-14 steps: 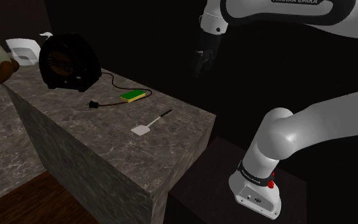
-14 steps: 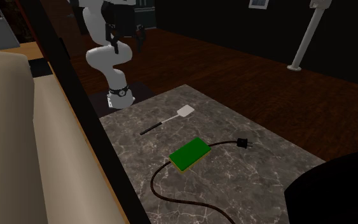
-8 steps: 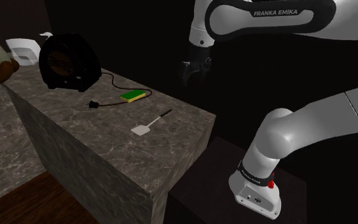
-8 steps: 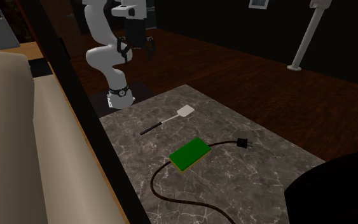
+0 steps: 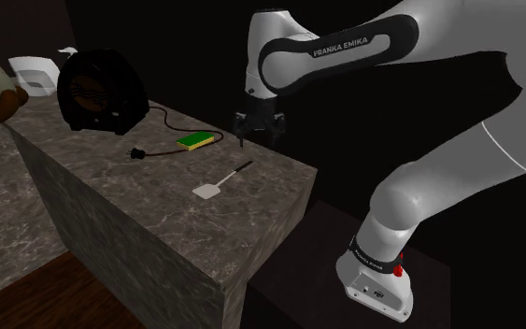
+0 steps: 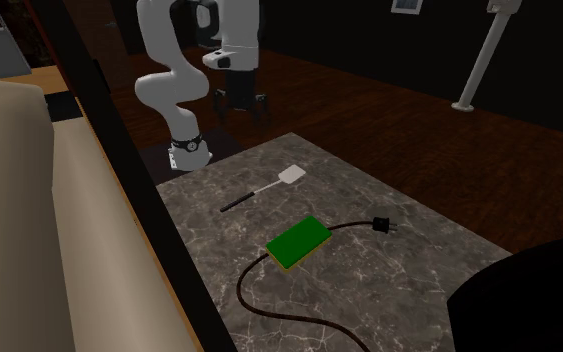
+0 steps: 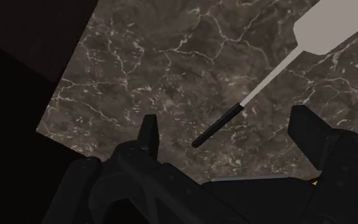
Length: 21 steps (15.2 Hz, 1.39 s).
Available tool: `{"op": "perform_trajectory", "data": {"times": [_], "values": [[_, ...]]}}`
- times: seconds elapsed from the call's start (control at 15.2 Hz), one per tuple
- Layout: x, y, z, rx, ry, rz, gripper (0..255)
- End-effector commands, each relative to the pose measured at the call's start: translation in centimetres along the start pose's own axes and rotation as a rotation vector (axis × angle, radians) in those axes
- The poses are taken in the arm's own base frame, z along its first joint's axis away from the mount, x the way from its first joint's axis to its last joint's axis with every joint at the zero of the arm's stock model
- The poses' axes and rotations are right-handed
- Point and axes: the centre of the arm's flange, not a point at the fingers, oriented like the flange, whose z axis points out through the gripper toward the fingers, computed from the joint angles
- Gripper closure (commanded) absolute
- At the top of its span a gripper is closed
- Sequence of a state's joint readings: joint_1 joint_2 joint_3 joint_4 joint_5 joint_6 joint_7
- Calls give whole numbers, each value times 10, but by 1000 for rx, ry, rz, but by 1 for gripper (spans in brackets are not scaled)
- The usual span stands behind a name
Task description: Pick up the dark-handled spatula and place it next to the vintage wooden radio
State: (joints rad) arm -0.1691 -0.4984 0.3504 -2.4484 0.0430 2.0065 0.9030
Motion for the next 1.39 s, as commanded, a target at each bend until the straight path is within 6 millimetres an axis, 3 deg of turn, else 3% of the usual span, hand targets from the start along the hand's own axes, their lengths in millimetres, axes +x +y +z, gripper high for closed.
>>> {"op": "perform_trajectory", "data": {"times": [0.0, 0.59, 1.06, 1.32], "values": [[5, -19, 20, -1, -13, 145, 0], [55, -77, 110, -18, -69, 729, 0], [52, -77, 147, -18, -69, 729, 0], [52, -77, 150, -18, -69, 729, 0]]}}
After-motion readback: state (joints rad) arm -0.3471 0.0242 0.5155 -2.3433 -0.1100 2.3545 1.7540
